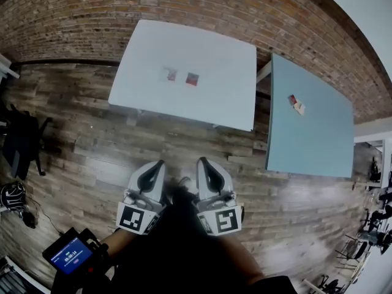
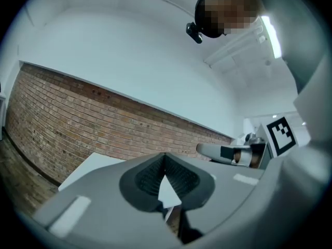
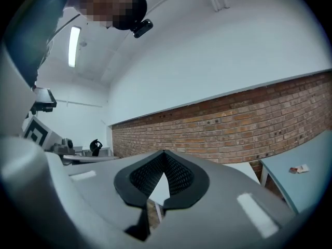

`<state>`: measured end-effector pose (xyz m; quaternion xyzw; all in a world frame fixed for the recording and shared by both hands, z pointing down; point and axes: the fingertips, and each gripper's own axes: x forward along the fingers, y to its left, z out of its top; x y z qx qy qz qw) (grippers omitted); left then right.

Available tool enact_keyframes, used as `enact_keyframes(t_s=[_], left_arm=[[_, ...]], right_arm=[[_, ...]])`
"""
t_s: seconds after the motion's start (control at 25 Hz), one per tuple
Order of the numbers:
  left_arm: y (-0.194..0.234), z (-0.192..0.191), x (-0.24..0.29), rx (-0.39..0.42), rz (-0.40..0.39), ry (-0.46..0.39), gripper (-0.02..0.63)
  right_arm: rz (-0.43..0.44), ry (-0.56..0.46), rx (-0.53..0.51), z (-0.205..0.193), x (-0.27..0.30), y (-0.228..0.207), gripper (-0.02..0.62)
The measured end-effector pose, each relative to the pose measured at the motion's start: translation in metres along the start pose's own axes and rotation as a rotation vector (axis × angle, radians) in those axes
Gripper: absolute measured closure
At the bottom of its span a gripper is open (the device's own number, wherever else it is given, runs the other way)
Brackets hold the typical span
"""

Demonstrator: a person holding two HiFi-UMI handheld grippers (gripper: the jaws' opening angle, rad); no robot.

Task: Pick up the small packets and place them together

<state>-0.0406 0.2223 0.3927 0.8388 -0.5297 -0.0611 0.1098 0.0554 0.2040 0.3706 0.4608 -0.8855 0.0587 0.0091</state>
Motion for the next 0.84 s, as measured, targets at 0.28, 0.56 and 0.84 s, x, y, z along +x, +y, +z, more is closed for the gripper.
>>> enact_keyframes(t_s=[0.28,0.56,0.84], left_arm=[[0.019,0.029,0.003,0.053,-0.007,-0.055,0.606],[0.016,0.036,0.012,0.072,-0.027,-0.070,0.606],[-0.007,0.036,0.025,0.080,-0.069,-0.072,0.606]], right_arm=[[-0.033,-0.071,-0.075,0.023,0.015,0.015,0.595],[-0.092,-0.104,-0.121,0.036,0.011,0.003,0.595],[-0.148,-0.102,-0.099,0.041,-0.005,-0.021,0.595]])
